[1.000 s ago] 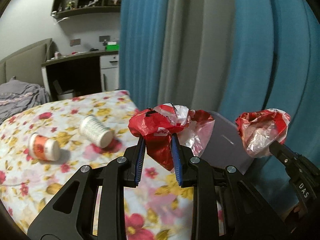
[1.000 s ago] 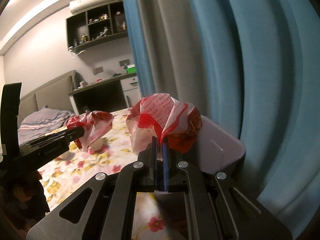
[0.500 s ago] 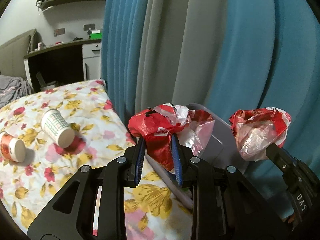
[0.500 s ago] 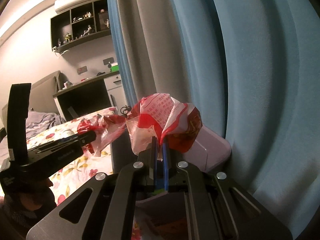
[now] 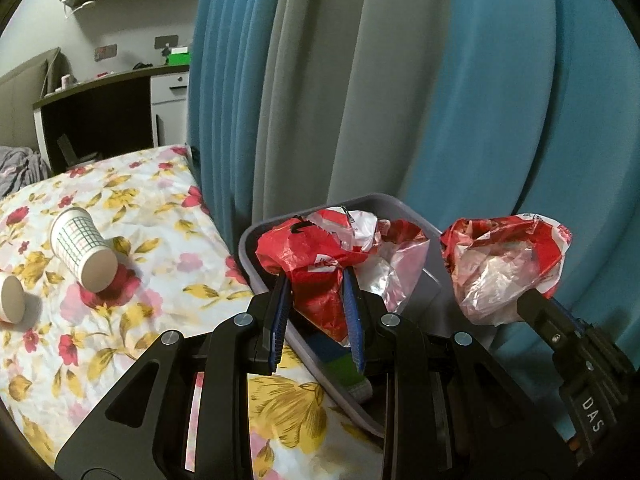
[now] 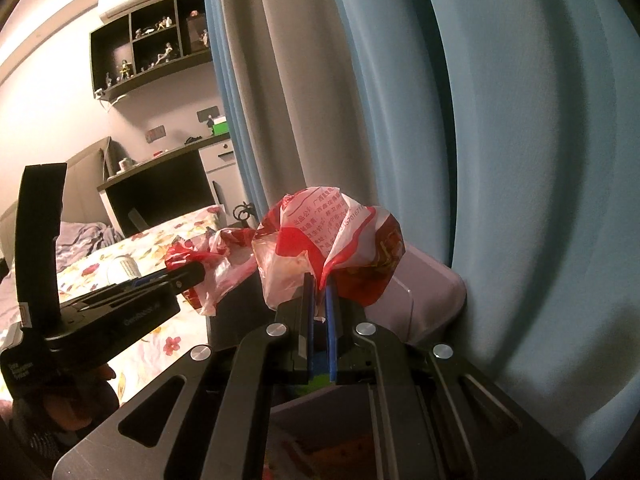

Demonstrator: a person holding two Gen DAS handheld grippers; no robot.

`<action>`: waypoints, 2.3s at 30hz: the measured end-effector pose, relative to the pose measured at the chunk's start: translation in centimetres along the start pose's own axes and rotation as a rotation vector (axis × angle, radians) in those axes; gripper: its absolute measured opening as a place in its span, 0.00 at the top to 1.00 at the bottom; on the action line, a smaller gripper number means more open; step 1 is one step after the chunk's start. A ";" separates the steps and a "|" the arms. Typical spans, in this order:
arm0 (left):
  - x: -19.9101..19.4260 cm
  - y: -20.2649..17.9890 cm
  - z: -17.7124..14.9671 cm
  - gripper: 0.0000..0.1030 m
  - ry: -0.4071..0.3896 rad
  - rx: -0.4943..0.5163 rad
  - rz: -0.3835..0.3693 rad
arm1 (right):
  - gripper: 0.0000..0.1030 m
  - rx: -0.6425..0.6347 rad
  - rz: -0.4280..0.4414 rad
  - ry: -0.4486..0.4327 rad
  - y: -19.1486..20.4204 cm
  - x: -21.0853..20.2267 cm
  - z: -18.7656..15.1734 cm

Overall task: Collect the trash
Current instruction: 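Carry both red-and-white bags over the grey bin, then open both tools to drop the bags into the grey bin, then move both open tools back over the two remaining cups on the bed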

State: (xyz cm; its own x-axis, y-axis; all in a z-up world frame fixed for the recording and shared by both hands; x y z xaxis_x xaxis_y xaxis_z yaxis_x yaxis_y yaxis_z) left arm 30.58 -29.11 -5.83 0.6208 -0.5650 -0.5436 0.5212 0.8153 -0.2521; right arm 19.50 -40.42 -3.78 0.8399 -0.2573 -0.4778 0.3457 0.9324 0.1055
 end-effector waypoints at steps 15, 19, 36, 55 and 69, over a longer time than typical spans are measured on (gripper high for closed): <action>2.2 0.0 -0.4 0.74 0.039 -0.035 -0.048 | 0.94 0.011 -0.006 0.040 -0.4 1.9 -0.1; 2.5 0.0 -0.5 0.73 0.040 -0.045 -0.075 | 0.94 0.008 -0.001 0.054 -0.4 2.3 -0.1; -0.3 2.6 -1.0 0.09 -0.021 -0.125 -0.009 | 0.54 0.032 0.012 0.047 -1.1 2.0 -0.6; -12.2 11.8 -4.8 0.06 -0.070 -0.196 0.282 | 0.15 0.013 0.044 -0.018 1.8 -2.9 -1.5; -22.1 21.2 -7.8 0.06 -0.122 -0.292 0.449 | 0.15 -0.077 0.184 -0.009 10.6 -4.1 -2.1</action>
State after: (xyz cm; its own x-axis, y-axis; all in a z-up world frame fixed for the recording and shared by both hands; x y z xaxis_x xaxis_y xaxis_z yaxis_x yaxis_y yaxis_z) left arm 23.34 1.60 -5.42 0.8171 -0.1501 -0.5566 0.0163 0.9711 -0.2380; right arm 18.79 -28.92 -2.55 0.8899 -0.0823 -0.4486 0.1530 0.9805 0.1235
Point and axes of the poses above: each gripper's, at about its wrist camera, not at the fingertips, and x roughly the way its jaws point, y to its left, z to its top, the point moved 4 cm from there along x, roughly the way its jaws point, and after that the axes turned 9 degrees about -z, right-handed, at the moved point
